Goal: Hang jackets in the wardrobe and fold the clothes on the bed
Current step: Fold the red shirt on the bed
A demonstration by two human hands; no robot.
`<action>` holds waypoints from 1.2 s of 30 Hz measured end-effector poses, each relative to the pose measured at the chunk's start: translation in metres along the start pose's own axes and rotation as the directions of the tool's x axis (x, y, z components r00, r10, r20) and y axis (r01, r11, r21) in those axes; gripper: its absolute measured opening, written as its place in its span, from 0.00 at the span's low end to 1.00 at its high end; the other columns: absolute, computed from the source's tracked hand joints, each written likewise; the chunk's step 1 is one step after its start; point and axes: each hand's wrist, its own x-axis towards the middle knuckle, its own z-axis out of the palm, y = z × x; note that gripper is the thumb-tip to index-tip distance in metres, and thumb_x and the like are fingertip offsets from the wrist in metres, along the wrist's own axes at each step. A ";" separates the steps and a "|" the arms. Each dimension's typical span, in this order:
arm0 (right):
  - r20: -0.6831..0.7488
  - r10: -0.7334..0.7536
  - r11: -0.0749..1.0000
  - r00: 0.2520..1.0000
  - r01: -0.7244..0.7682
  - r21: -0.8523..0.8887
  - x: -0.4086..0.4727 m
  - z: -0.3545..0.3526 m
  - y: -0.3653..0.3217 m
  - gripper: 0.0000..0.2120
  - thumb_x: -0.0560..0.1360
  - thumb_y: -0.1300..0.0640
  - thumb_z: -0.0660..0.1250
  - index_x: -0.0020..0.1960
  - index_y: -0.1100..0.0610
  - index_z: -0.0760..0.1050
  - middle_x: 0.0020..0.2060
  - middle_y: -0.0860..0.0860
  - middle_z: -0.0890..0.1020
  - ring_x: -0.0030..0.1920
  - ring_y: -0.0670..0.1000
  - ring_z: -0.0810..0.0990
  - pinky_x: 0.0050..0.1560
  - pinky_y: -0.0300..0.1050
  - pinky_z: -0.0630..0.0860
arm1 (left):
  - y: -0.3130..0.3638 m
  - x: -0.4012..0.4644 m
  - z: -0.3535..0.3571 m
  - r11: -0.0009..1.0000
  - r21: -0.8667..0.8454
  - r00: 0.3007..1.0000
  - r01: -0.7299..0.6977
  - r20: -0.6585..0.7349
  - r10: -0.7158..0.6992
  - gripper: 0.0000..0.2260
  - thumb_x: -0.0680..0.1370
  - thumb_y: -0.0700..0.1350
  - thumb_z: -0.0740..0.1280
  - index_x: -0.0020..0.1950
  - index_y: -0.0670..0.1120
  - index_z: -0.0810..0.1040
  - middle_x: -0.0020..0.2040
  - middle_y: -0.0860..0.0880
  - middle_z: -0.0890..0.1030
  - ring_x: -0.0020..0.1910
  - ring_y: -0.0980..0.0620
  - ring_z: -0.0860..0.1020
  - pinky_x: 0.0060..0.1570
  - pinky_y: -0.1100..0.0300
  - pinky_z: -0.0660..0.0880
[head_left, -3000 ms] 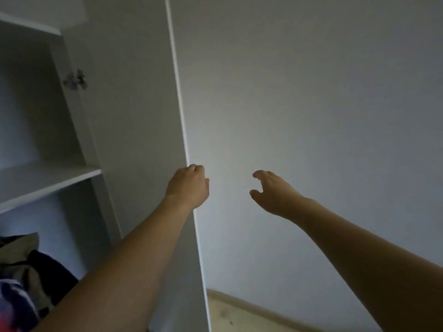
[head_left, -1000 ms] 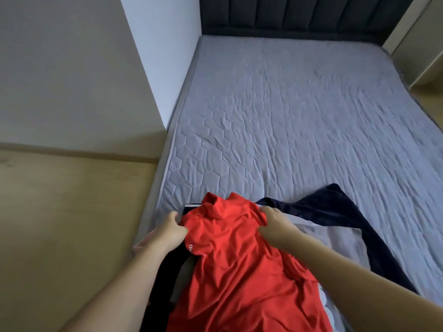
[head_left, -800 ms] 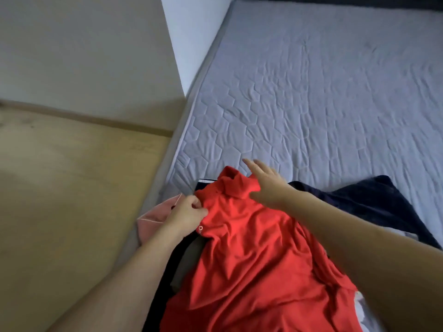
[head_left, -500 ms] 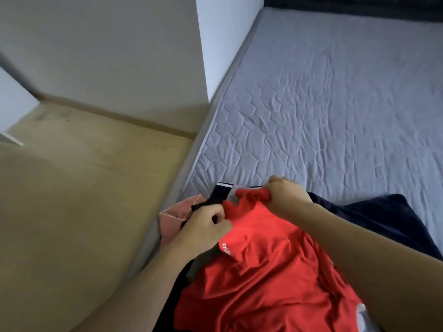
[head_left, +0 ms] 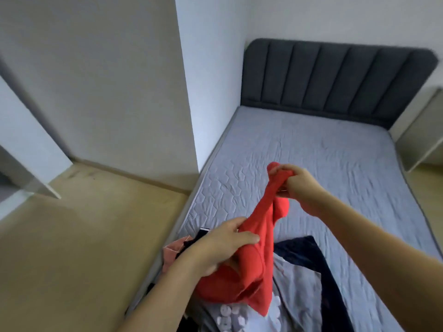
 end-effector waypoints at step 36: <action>-0.141 0.258 0.956 0.956 -0.230 0.184 -0.372 -0.544 0.053 0.11 0.78 0.56 0.58 0.40 0.59 0.72 0.33 0.56 0.75 0.32 0.54 0.73 0.35 0.45 0.71 | 0.095 -0.108 0.595 0.729 0.678 0.822 -0.093 -0.362 0.441 0.12 0.64 0.39 0.60 0.40 0.46 0.82 0.35 0.48 0.85 0.39 0.51 0.84 0.47 0.51 0.82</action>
